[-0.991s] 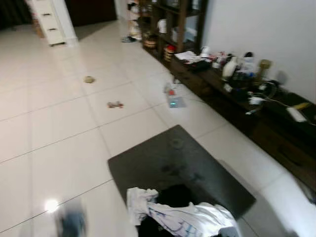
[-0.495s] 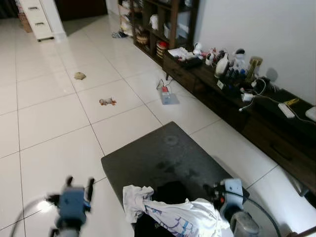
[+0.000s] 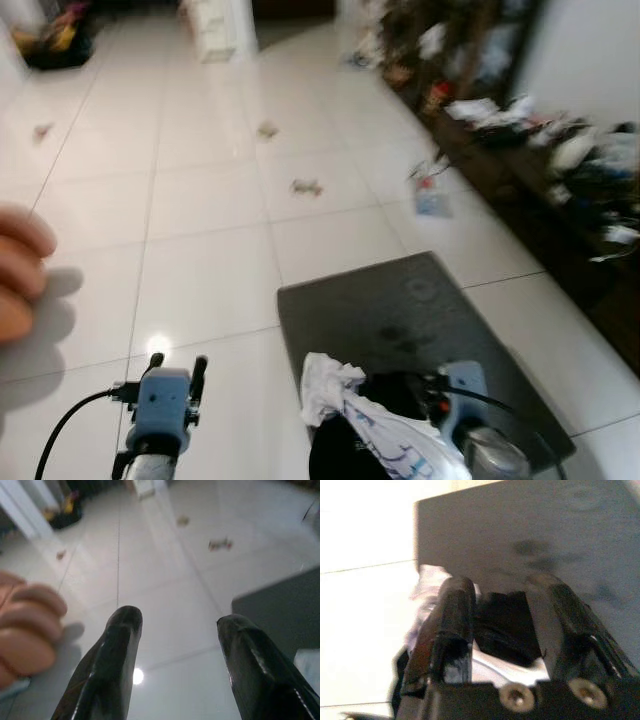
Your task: Hang hanger
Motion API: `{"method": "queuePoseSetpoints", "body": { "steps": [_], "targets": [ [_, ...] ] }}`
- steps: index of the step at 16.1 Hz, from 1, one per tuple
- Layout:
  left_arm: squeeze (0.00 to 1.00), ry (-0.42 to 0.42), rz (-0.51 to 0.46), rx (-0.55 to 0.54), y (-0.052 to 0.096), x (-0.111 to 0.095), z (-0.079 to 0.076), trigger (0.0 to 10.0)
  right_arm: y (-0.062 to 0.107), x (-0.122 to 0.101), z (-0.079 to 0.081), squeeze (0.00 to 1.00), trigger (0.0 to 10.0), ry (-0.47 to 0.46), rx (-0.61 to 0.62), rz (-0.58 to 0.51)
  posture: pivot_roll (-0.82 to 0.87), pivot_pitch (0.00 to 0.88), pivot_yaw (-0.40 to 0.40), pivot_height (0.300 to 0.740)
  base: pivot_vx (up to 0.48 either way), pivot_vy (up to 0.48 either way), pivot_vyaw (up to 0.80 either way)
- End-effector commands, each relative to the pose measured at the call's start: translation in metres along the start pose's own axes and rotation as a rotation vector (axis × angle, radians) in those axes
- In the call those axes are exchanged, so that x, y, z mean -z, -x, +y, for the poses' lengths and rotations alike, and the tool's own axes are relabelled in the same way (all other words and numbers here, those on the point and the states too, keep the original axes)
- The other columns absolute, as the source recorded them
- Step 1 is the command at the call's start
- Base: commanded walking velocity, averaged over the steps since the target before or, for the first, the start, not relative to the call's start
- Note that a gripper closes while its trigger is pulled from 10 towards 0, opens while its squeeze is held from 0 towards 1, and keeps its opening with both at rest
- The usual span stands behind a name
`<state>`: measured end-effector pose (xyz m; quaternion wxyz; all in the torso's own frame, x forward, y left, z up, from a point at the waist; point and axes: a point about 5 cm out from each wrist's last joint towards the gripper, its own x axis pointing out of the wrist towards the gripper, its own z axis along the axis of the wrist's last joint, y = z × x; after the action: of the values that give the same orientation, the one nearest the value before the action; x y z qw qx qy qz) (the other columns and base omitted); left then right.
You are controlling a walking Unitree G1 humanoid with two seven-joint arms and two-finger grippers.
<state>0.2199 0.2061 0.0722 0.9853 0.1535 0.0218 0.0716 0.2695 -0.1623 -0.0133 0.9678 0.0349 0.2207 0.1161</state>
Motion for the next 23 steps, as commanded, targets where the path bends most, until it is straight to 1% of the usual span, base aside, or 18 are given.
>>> {"method": "queuePoseSetpoints", "body": {
  "steps": [1, 2, 4, 5, 7, 8, 10, 11, 12, 14, 16, 18, 19, 21, 23],
  "targets": [
    [0.00, -0.014, -0.022, 0.027, -0.001, -0.007, -0.005, 10.0, 0.005, 0.008, -0.008, 0.00, 10.0, -0.005, 0.030, 0.038, 0.01, 0.110, -0.034, 0.740, 0.000, 0.000, 0.00],
    [0.00, -0.012, -0.023, 0.029, -0.002, -0.008, -0.006, 10.0, 0.005, 0.009, -0.009, 0.00, 10.0, -0.020, 0.045, 0.046, 0.01, 0.110, -0.034, 0.740, 0.000, 0.000, 0.00],
    [0.00, -0.006, -0.016, 0.042, -0.004, -0.010, -0.007, 10.0, 0.004, 0.009, -0.016, 0.00, 10.0, -0.075, 0.147, 0.064, 0.02, 0.121, -0.029, 0.740, 0.000, 0.000, 0.00],
    [0.00, -0.003, -0.013, 0.047, -0.004, -0.010, -0.007, 10.0, 0.003, 0.008, -0.018, 0.00, 10.0, -0.106, 0.179, 0.069, 0.02, 0.121, -0.029, 0.740, 0.000, 0.000, 0.00],
    [0.00, 0.000, -0.017, 0.071, -0.005, -0.014, -0.010, 10.0, -0.003, -0.005, -0.026, 0.00, 10.0, -0.197, 0.277, 0.049, 0.03, 0.142, -0.021, 0.740, 0.000, 0.000, 0.00],
    [0.00, 0.001, -0.019, 0.074, -0.005, -0.015, -0.009, 10.0, -0.006, -0.013, -0.025, 0.00, 10.0, -0.167, 0.274, 0.018, 0.03, 0.144, -0.019, 0.740, 0.000, 0.000, 0.00],
    [0.00, 0.003, -0.021, 0.075, -0.005, -0.016, -0.008, 10.0, -0.011, -0.024, -0.021, 0.00, 10.0, -0.163, 0.244, -0.031, 0.03, 0.147, -0.014, 0.740, 0.000, 0.000, 0.00],
    [0.00, 0.004, -0.022, 0.075, -0.006, -0.016, -0.007, 10.0, -0.012, -0.027, -0.021, 0.00, 10.0, -0.149, 0.247, -0.040, 0.03, 0.147, -0.013, 0.736, 0.000, 0.000, 0.00],
    [0.00, 0.009, -0.027, 0.077, -0.007, -0.018, -0.007, 10.0, -0.011, -0.030, -0.024, 0.00, 10.0, -0.167, 0.270, -0.063, 0.03, 0.142, -0.010, 0.721, 0.000, 0.000, 0.00],
    [0.00, 0.011, -0.031, 0.085, -0.009, -0.020, -0.009, 10.0, -0.007, -0.026, -0.034, 0.00, 10.0, -0.168, 0.317, -0.048, 0.03, 0.139, -0.007, 0.691, 0.000, 0.000, 0.00],
    [0.00, 0.012, -0.032, 0.090, -0.008, -0.020, -0.009, 10.0, -0.005, -0.023, -0.037, 0.00, 10.0, -0.183, 0.345, -0.045, 0.04, 0.137, -0.006, 0.686, 0.000, 0.000, 0.00],
    [0.00, 0.013, -0.031, 0.093, -0.008, -0.021, -0.010, 10.0, -0.005, -0.019, -0.037, 0.00, 10.0, -0.199, 0.358, -0.006, 0.04, 0.132, -0.006, 0.686, 0.000, 0.000, 0.00],
    [0.00, 0.014, -0.031, 0.095, -0.009, -0.021, -0.010, 10.0, -0.006, -0.019, -0.035, 0.00, 10.0, -0.208, 0.359, -0.001, 0.05, 0.126, -0.006, 0.676, 0.000, 0.000, 0.00],
    [0.00, 0.013, -0.031, 0.095, -0.011, -0.021, -0.010, 10.0, -0.008, -0.022, -0.034, 0.00, 10.0, -0.194, 0.359, -0.007, 0.05, 0.111, -0.006, 0.656, 0.000, 0.000, 0.00],
    [0.00, 0.019, -0.028, 0.094, -0.015, -0.019, -0.011, 10.0, -0.010, -0.028, -0.034, 0.00, 10.0, -0.194, 0.365, -0.021, 0.04, 0.080, -0.007, 0.656, 0.000, 0.000, 0.00]
  ]
}}
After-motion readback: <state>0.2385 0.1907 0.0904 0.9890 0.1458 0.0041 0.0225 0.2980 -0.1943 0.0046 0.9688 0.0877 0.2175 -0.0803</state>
